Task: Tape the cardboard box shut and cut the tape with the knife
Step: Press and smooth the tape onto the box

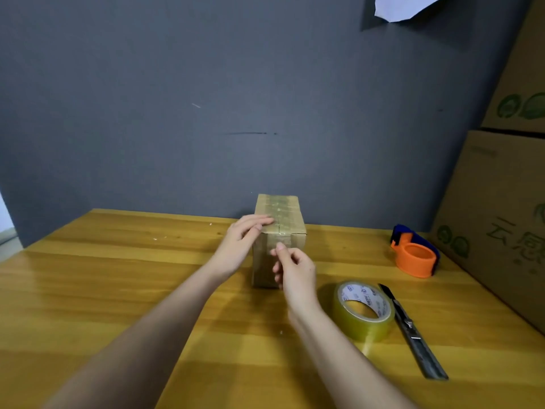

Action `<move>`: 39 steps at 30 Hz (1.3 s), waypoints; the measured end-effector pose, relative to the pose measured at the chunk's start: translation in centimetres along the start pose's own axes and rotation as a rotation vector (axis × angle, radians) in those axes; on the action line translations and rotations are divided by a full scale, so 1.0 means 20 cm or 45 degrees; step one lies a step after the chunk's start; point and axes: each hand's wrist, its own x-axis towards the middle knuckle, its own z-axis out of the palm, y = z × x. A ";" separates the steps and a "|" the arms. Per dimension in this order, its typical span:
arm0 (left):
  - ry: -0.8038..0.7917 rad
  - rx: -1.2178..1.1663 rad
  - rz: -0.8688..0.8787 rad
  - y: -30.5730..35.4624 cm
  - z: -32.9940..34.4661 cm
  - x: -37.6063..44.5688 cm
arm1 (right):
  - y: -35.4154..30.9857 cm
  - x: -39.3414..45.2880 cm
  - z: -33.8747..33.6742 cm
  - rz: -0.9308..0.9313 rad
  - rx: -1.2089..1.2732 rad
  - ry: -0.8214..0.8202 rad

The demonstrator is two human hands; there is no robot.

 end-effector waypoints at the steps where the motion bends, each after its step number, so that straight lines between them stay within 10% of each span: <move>1: 0.006 -0.021 0.001 0.00 0.00 0.01 | 0.02 0.01 0.01 0.012 0.010 0.020; 29: -0.007 0.359 0.178 -0.11 0.00 -0.01 | 0.18 0.04 -0.01 0.030 -0.313 0.170; 39: 0.108 0.209 0.014 0.00 0.07 -0.05 | 0.00 0.15 -0.08 -0.738 -0.590 0.333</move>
